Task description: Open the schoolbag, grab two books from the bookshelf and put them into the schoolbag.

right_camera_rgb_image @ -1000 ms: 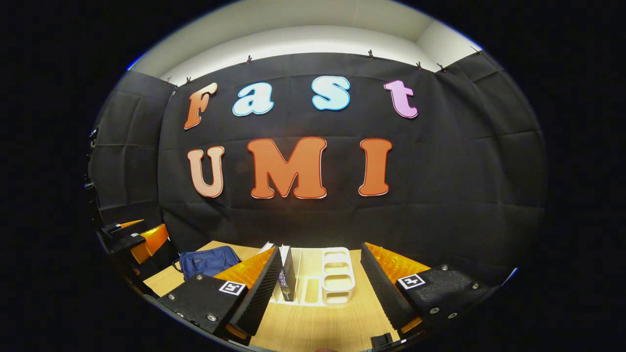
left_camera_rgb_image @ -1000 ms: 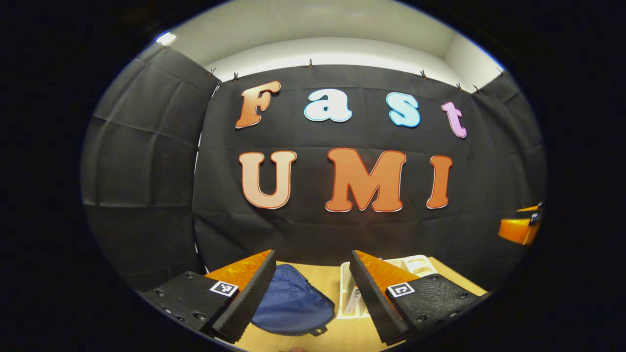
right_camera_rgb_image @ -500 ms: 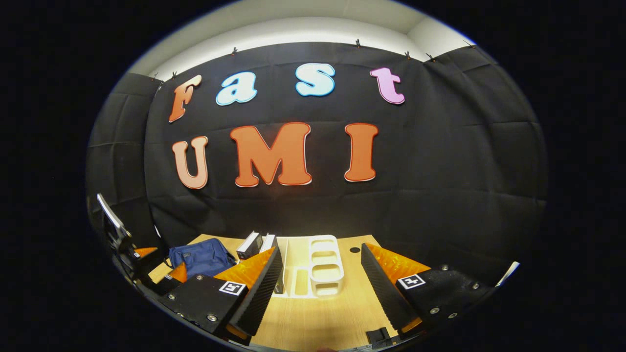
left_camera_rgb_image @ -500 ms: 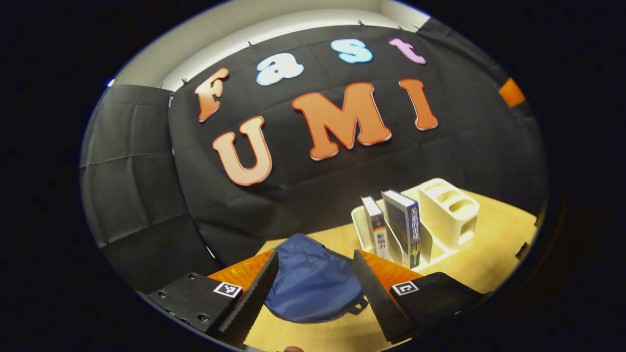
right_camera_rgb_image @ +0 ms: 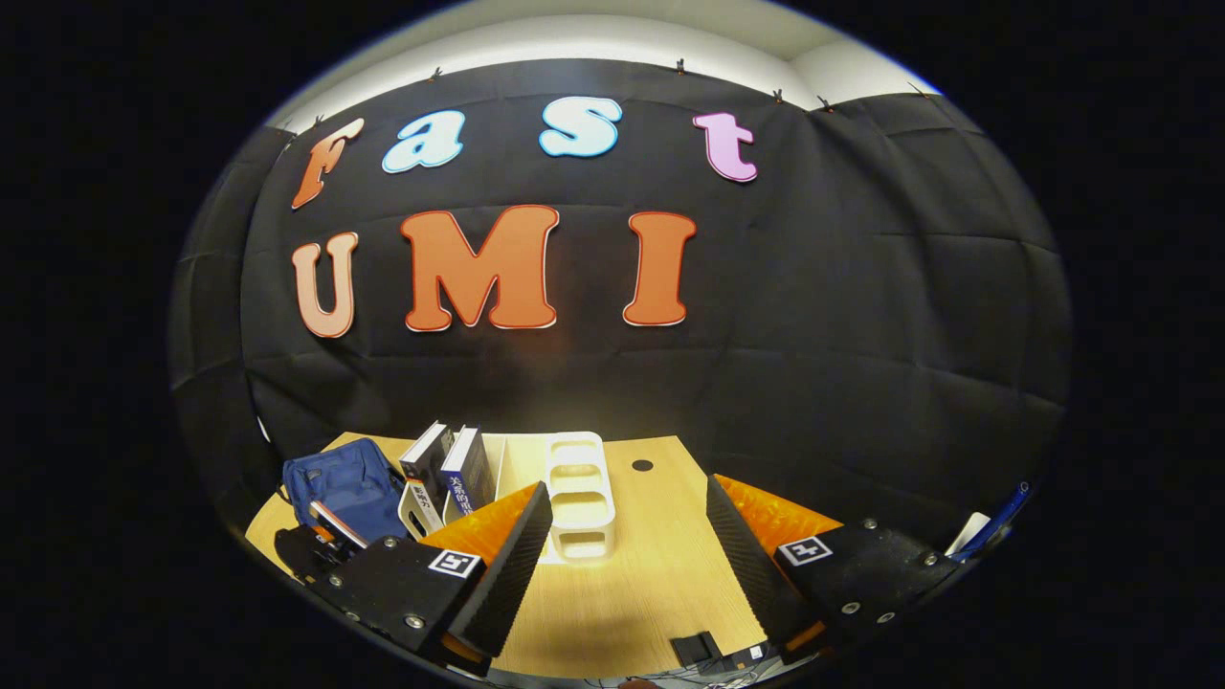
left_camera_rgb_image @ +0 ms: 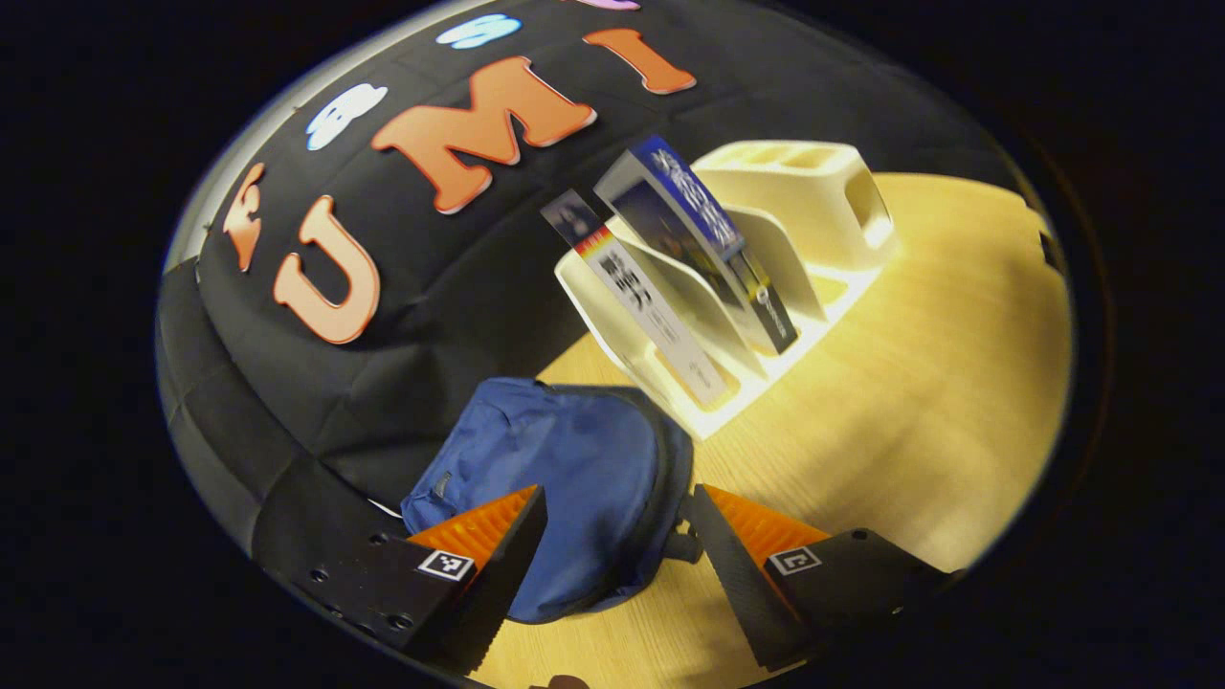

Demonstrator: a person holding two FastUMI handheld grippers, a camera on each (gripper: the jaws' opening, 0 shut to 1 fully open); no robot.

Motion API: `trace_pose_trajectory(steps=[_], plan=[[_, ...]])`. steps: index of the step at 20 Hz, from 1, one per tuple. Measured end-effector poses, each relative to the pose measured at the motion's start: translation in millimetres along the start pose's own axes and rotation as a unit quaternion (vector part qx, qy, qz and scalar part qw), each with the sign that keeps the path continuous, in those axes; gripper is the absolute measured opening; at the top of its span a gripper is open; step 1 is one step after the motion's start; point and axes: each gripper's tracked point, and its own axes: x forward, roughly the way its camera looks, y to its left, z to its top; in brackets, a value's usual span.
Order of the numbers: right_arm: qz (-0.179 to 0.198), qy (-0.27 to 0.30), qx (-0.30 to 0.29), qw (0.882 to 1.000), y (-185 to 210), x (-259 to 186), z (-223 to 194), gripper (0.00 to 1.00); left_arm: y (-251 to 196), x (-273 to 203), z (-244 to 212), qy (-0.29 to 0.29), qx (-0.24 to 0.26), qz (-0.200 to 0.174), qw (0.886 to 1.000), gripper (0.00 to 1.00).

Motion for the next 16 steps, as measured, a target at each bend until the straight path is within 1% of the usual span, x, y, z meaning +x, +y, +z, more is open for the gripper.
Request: trace_pose_trajectory(steps=[1, 2, 4, 6, 9, 12, 13, 15, 16], plan=[[-0.004, 0.001, 0.005, 1.000, -2.9, 1.8, -0.3, 0.97, -1.3, 8.7, -9.9, 0.017, 0.015, 0.002, 1.000, 0.96], [-0.009, 0.001, 0.007, 1.000, -6.6, 3.6, -0.6, 0.97, 0.6, 15.4, -15.7, 0.024, 0.025, 0.003, 0.999, 0.98], [-0.022, 0.005, 0.012, 1.000, -14.5, 8.5, -6.8, 0.97, 10.2, 26.5, -20.6, 0.030, 0.046, 0.006, 0.998, 0.96], [-0.016, 0.021, 0.025, 0.999, -10.5, 13.3, -17.5, 0.97, 18.8, 33.3, -28.7, 0.048, 0.063, 0.006, 0.997, 0.97], [-0.008, 0.027, 0.027, 0.999, -4.9, 20.0, -20.2, 0.97, 31.7, 30.3, -21.3, 0.045, 0.066, 0.005, 0.997, 0.97], [0.004, 0.018, 0.035, 0.999, 3.0, 23.0, -14.4, 0.97, 54.1, 21.4, -13.9, 0.043, 0.073, 0.022, 0.996, 0.97], [0.008, 0.017, 0.040, 0.999, 5.9, 24.4, -13.2, 0.97, 60.4, 21.5, -16.3, 0.049, 0.071, 0.026, 0.996, 0.97], [0.015, 0.015, 0.050, 0.999, 9.5, 26.6, -11.6, 0.97, 61.1, 26.8, -28.1, 0.076, 0.059, 0.014, 0.995, 0.97], [0.015, 0.014, 0.050, 0.999, 9.5, 26.9, -11.3, 0.97, 60.8, 25.7, -30.6, 0.082, 0.053, 0.014, 0.995, 0.94]])
